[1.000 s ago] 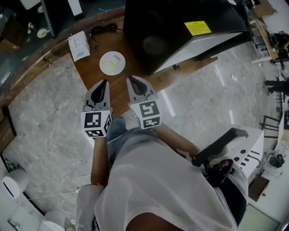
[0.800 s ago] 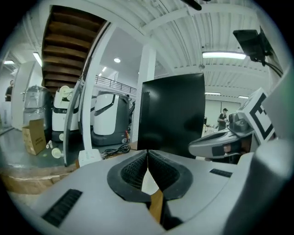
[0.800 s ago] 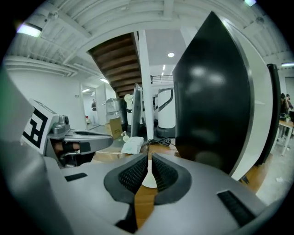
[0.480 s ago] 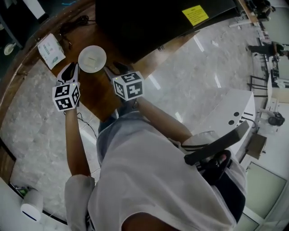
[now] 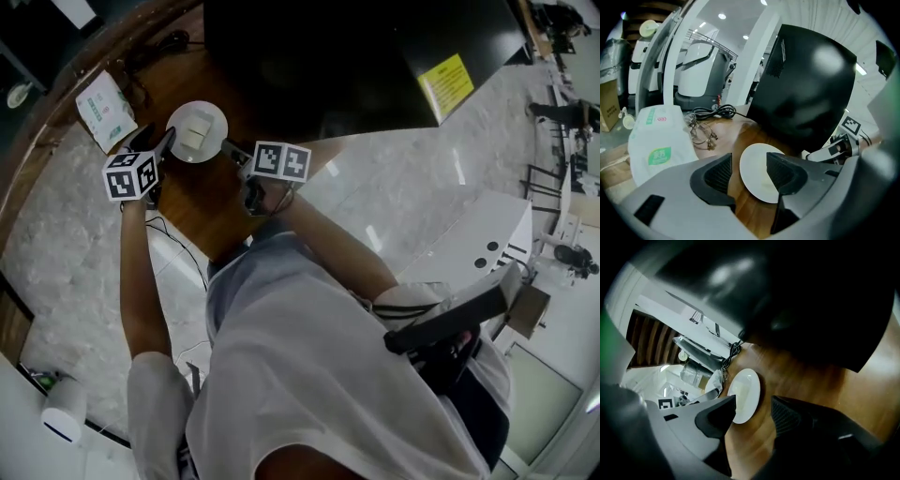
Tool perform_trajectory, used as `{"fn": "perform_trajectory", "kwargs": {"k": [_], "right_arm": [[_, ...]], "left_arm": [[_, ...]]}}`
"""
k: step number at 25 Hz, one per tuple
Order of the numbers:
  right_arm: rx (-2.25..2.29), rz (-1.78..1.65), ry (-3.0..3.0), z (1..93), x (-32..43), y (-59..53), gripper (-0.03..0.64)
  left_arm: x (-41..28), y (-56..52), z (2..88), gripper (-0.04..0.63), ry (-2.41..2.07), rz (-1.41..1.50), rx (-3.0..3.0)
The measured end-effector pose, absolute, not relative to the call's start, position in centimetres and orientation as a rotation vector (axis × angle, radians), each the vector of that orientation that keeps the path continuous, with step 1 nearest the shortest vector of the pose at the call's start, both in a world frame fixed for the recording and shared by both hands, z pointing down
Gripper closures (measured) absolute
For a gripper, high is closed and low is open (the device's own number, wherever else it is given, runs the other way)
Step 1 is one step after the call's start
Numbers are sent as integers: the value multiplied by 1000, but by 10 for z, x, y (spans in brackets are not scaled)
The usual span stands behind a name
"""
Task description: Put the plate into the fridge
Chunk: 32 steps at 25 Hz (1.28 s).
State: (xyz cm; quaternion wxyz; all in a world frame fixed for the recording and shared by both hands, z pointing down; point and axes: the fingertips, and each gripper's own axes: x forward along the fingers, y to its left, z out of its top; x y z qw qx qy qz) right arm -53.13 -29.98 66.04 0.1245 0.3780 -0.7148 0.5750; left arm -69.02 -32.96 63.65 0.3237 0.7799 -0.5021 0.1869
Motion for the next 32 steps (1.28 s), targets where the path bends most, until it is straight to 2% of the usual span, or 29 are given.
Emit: {"fn": "perform_trajectory", "kwargs": {"k": [5, 13, 17, 25, 32], "right_arm": [[1045, 1693, -2067, 696, -551, -331, 396], [969, 1639, -2159, 705, -574, -346, 400], [971, 1701, -2164, 708, -582, -353, 433], [1000, 2079, -2064, 712, -582, -347, 569], [871, 2118, -2128, 708, -594, -332, 579]], "left_arm": [[-697, -366, 685, 370, -1237, 560, 2007], [-695, -371, 704, 374, -1184, 658, 2008], [-697, -375, 708, 437, -1202, 692, 2006], [-700, -372, 709, 457, -1262, 754, 2029], [-709, -364, 708, 463, -1252, 739, 2017]]}}
